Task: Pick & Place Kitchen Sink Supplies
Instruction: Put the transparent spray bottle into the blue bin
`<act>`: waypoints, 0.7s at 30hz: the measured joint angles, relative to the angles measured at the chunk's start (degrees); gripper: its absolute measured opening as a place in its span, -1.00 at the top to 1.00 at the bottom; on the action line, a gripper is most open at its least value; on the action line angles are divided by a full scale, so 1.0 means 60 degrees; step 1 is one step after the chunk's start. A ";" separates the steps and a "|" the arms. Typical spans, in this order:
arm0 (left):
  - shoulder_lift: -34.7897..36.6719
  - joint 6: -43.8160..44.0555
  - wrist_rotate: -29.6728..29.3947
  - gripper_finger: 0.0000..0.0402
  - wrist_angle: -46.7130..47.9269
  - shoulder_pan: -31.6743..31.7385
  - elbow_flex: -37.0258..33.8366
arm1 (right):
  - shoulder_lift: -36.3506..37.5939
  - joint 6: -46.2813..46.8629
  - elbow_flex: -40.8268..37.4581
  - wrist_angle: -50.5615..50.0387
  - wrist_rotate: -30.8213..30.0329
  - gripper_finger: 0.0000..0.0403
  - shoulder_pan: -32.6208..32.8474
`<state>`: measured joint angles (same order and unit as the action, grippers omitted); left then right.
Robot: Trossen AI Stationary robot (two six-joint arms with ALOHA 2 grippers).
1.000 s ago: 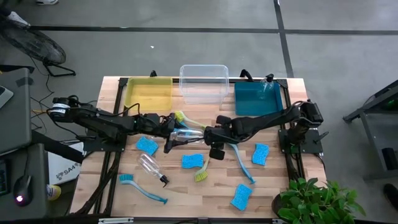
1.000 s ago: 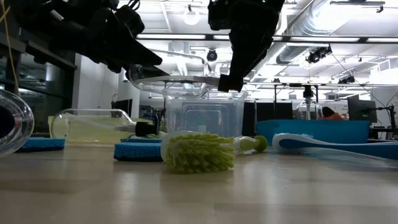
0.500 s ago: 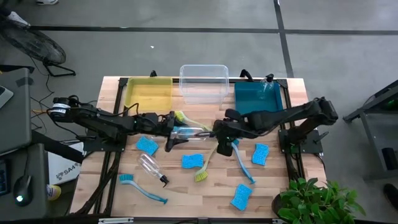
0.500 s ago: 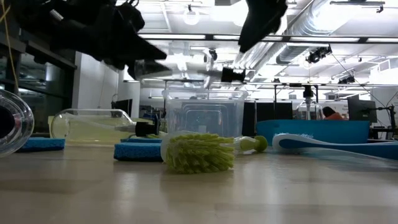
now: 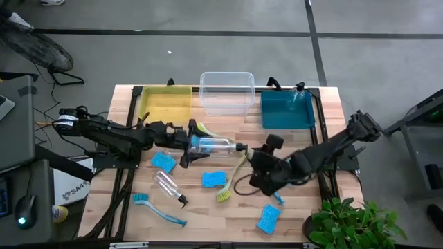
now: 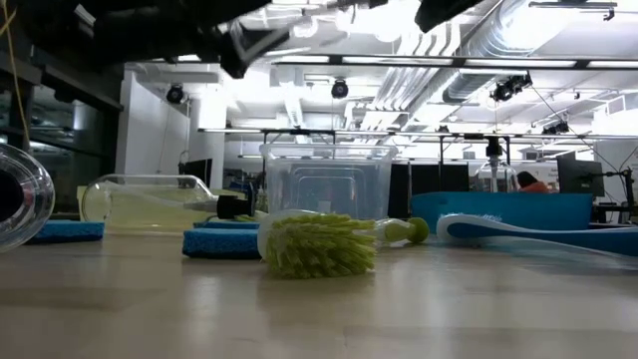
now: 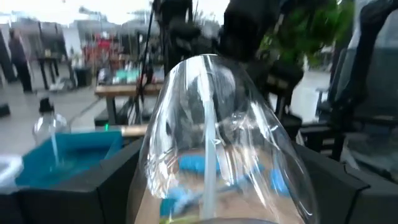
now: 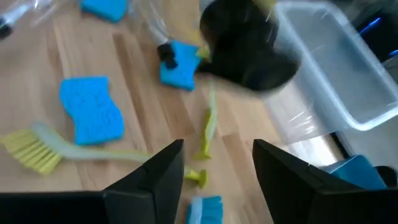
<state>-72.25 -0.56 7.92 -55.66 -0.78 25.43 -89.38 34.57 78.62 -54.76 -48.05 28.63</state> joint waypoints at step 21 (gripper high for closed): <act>0.0007 0.0318 0.1421 -0.61 -0.2807 0.0004 0.0007 | 0.0476 -1.0435 -0.6456 1.9778 0.0138 0.10 0.0294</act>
<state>-72.20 1.34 16.44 -72.50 -0.75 25.47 -86.52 -28.03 39.89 63.91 -47.22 30.40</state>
